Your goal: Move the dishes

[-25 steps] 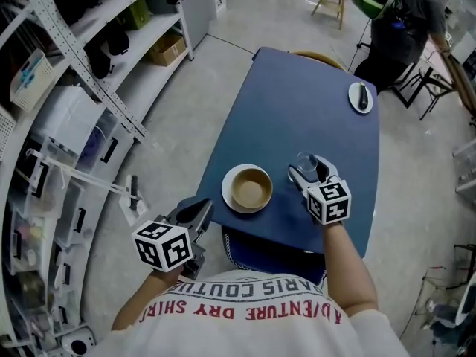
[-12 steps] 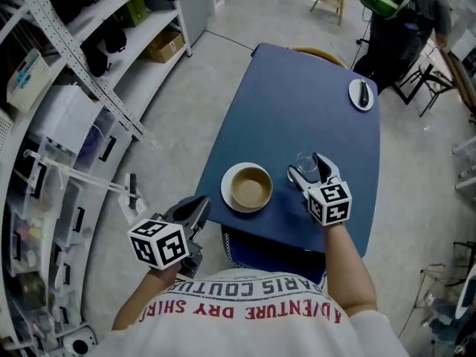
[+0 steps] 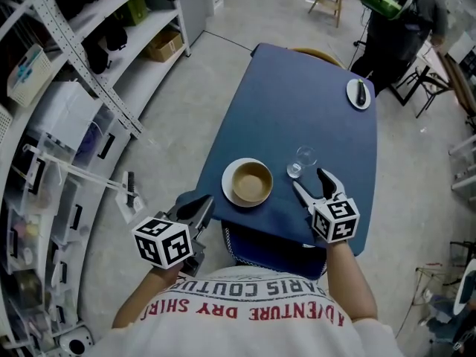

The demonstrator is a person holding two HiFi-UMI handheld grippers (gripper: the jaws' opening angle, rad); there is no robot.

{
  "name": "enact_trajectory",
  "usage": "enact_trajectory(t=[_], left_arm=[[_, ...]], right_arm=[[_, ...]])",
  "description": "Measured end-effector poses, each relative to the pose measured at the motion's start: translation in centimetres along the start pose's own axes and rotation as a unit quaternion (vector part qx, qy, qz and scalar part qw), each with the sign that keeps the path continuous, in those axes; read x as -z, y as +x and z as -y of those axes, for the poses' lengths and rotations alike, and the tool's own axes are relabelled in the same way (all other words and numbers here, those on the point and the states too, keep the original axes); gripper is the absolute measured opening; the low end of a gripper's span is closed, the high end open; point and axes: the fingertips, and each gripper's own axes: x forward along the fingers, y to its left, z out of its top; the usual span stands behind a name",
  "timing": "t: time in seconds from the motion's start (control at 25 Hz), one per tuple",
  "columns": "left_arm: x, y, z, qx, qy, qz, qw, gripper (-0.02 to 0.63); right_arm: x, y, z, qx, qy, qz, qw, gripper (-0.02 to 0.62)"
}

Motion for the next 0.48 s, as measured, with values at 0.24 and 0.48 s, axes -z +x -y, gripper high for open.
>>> enact_trajectory(t=[0.24,0.48], left_arm=[[0.9,-0.6,0.2,0.002,-0.004,0.0,1.0,0.029],[1.4,-1.6,-0.1,-0.007,-0.007,0.0,0.9999,0.029]], right_arm=[[1.0,-0.3,-4.4,-0.05,0.02,-0.007,0.999,0.316],[2.1,1.6,-6.9,-0.079,0.057,-0.027,0.995,0.316]])
